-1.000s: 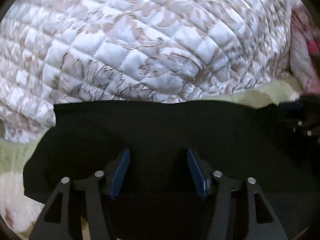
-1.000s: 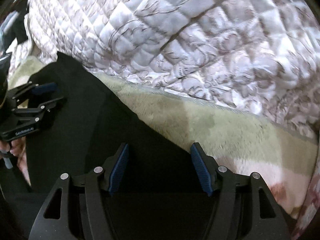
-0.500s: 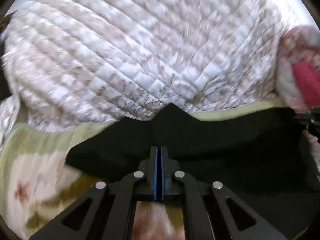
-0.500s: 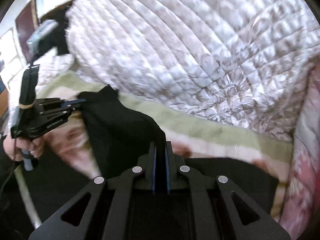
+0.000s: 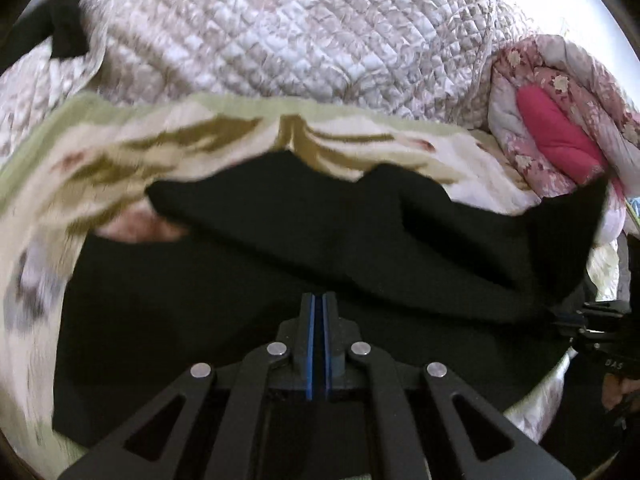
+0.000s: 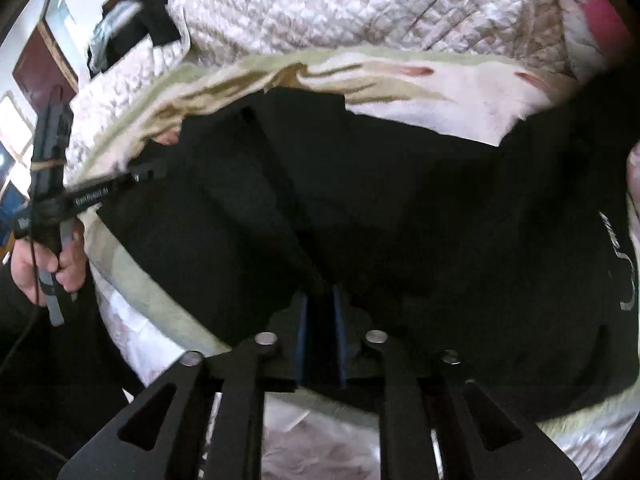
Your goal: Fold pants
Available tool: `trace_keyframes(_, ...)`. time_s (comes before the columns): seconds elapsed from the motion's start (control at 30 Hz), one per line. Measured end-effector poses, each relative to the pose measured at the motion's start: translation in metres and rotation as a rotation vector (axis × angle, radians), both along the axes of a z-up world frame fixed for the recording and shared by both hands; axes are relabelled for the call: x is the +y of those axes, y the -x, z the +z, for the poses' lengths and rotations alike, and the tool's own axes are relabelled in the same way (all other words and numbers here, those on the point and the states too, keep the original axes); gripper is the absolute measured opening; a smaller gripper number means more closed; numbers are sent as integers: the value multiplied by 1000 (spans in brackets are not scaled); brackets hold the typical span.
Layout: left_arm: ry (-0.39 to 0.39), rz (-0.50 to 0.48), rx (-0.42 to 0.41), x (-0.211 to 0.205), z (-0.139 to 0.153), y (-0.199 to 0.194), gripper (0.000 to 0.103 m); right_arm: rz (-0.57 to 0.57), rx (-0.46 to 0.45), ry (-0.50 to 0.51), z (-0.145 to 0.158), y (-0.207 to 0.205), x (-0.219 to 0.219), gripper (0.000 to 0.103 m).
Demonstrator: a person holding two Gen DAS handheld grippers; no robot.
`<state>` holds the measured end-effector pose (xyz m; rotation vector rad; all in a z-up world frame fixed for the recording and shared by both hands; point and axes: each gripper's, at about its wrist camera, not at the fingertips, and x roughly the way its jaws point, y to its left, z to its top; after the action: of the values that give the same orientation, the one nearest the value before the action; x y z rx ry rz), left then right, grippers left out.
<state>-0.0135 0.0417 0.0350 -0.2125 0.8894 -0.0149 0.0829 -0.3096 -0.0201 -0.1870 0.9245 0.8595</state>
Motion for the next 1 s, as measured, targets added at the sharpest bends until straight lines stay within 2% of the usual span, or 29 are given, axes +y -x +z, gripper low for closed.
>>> trace_keyframes(0.07, 2, 16, -8, 2, 8, 7, 8, -35, 6, -48, 9, 1, -10, 29)
trace_keyframes(0.13, 4, 21, -33, 3, 19, 8, 24, -75, 0, -98, 18, 5, -23, 34)
trace_keyframes(0.17, 1, 26, -48, 3, 25, 4, 37, -115, -2, -123, 22, 5, -31, 42)
trace_keyframes(0.2, 0, 25, -61, 2, 29, 1, 43, -152, -2, -143, 23, 9, -40, 46)
trace_keyframes(0.33, -31, 13, -75, -12, 38, -30, 45, -292, 16, -206, 26, -3, -66, 48)
trace_keyframes(0.43, -57, 18, -41, -21, 31, -61, 45, -368, 48, -232, 21, -9, -86, 48)
trace_keyframes(0.63, -96, 46, 41, -26, 7, -117, 45, -421, 77, -240, 11, -20, -98, 48)
trace_keyframes(0.73, -126, 62, 131, -27, -14, -144, 45, -418, 81, -244, 9, -23, -98, 48)
trace_keyframes(0.77, -146, 55, 147, -28, -20, -149, 45, -415, 82, -245, 9, -24, -97, 48)
trace_keyframes(0.8, -172, 54, 146, -30, -24, -151, 34, -412, 82, -246, 8, -22, -97, 48)
trace_keyframes(0.87, -218, 71, 140, -30, -23, -148, 4, -404, 77, -244, 9, -22, -95, 48)
trace_keyframes(0.93, -152, 87, 86, -22, -13, -135, 3, -402, 70, -239, 9, -19, -94, 48)
trace_keyframes(1.0, -164, 118, 15, -14, 2, -111, 2, -403, 71, -242, 9, -17, -94, 48)
